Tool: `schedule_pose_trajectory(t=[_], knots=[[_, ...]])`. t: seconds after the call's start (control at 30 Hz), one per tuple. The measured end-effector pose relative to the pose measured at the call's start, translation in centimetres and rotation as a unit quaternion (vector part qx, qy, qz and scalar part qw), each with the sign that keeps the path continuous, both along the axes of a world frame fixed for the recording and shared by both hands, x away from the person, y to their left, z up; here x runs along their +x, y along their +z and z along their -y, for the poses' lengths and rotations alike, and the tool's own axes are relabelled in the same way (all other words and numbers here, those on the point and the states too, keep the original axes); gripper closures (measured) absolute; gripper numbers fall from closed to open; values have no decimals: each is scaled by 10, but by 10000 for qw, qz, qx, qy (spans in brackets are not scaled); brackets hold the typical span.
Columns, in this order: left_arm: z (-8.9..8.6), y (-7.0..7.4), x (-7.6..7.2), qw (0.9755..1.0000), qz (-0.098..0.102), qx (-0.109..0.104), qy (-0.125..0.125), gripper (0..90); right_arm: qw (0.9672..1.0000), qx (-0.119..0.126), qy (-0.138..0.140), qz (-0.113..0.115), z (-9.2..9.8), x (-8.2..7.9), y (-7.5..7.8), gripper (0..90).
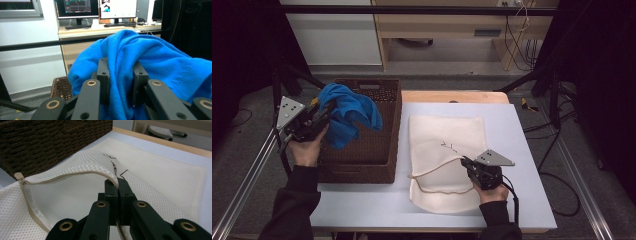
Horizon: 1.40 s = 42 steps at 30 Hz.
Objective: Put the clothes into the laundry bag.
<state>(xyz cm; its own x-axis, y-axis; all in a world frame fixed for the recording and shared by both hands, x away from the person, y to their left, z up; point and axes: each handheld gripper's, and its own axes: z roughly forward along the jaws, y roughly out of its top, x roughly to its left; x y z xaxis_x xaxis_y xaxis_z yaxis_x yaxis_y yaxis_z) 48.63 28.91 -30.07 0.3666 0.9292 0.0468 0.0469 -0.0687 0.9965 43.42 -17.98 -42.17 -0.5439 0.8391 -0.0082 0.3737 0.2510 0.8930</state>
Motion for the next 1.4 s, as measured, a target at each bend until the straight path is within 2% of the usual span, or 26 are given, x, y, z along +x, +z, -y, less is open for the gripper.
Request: schedule_pose_trajectory(t=[0.33, 0.43, 0.53, 0.83, 0.93, 1.03, 1.07, 1.4], knots=[[11, 20, -16, 9997, 182, -36, -154, 730, 10000, 42, 0, 28, 1, 0, 1, 880], [14, 25, -22, 9992, 249, -82, -295, 730, 10000, 72, -1, 46, 2, 0, 2, 880], [18, 28, -31, 9985, 232, -140, -476, 730, 10000, 66, 9, 25, 1, 0, 1, 880], [34, 33, -58, 9963, 345, 30, -784, 730, 10000, 69, 28, 33, 0, 1, 2, 880], [37, 34, -64, 9957, 356, 21, -855, 730, 10000, 79, 31, 33, 0, 1, 2, 880], [41, 36, -69, 9945, 430, 46, -959, 730, 10000, 72, 29, 36, 1, 1, 2, 880], [43, 35, -72, 9943, 358, 30, -1003, 730, 10000, 64, 31, 40, 0, 1, 2, 880], [68, 21, -84, 9893, 304, 93, -1424, 730, 10000, 78, 41, 44, 1, 1, 3, 880]])
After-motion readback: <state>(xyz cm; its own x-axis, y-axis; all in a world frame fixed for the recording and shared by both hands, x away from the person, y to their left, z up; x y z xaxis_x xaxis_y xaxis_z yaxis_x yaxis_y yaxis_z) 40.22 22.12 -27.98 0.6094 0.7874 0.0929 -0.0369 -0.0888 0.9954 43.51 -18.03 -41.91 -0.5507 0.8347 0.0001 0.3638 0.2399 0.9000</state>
